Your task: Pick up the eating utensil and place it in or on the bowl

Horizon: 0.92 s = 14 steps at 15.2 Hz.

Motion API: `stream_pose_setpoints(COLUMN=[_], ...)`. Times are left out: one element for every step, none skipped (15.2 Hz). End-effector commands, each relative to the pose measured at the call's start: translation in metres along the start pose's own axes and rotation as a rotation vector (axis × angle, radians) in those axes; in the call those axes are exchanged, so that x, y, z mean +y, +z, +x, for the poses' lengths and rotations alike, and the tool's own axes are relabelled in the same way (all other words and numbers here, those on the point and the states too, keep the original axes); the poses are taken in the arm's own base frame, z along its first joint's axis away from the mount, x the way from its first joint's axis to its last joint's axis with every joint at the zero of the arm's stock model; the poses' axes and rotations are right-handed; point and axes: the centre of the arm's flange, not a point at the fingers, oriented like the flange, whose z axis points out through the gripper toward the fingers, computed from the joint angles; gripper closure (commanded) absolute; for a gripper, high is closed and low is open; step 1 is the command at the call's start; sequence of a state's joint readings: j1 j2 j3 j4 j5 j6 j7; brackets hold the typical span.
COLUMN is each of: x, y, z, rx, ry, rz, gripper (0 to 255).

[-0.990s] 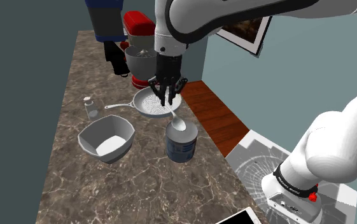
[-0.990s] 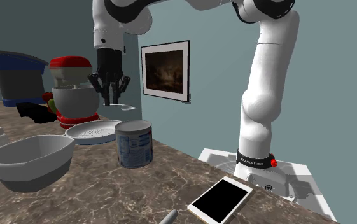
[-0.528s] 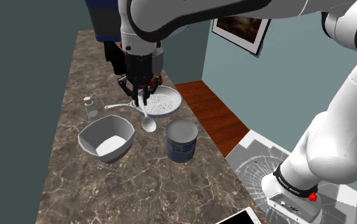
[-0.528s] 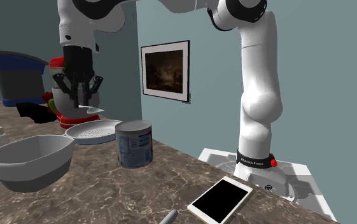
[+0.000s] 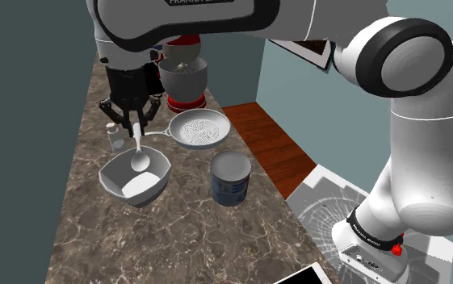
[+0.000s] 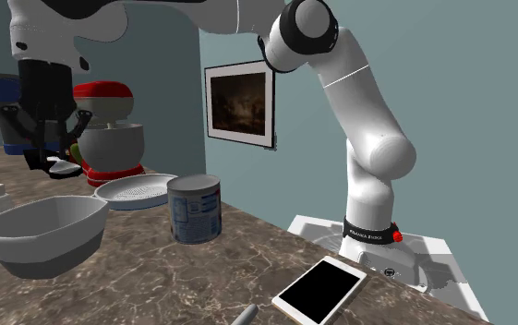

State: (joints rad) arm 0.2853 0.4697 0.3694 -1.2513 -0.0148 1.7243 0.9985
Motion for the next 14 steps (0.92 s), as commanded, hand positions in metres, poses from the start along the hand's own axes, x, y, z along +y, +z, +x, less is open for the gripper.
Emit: stream_pose_setpoints(x=[-0.027,-0.027,-0.026,-0.025,-0.025,-0.024,-0.024,-0.023,-0.023,-0.022,-0.022,-0.021,-0.02,-0.02], y=[0.0,0.005,0.011,0.016,0.021,0.026,0.031,0.037,0.042,0.047,0.052,0.058,0.063,0.068], z=[0.008,0.009,0.009,0.01,0.01,0.011,0.011,0.012,0.013,0.013,0.014,0.014,0.015,0.015], rx=[0.0,0.0,0.0,0.0,0.0,0.0,0.0,0.0,0.0,0.0,0.0,0.0,0.0,0.0], ry=[0.003,0.003,0.003,0.003,0.003,0.003,0.003,0.003,0.003,0.003,0.003,0.003,0.003,0.003], rz=[-0.001,-0.001,-0.001,-0.001,-0.001,-0.001,-0.001,-0.001,-0.001,-0.001,-0.001,-0.001,-0.001,-0.001], gripper=[255,255,255,255,255,255,255,255,255,255,255,255,255,255])
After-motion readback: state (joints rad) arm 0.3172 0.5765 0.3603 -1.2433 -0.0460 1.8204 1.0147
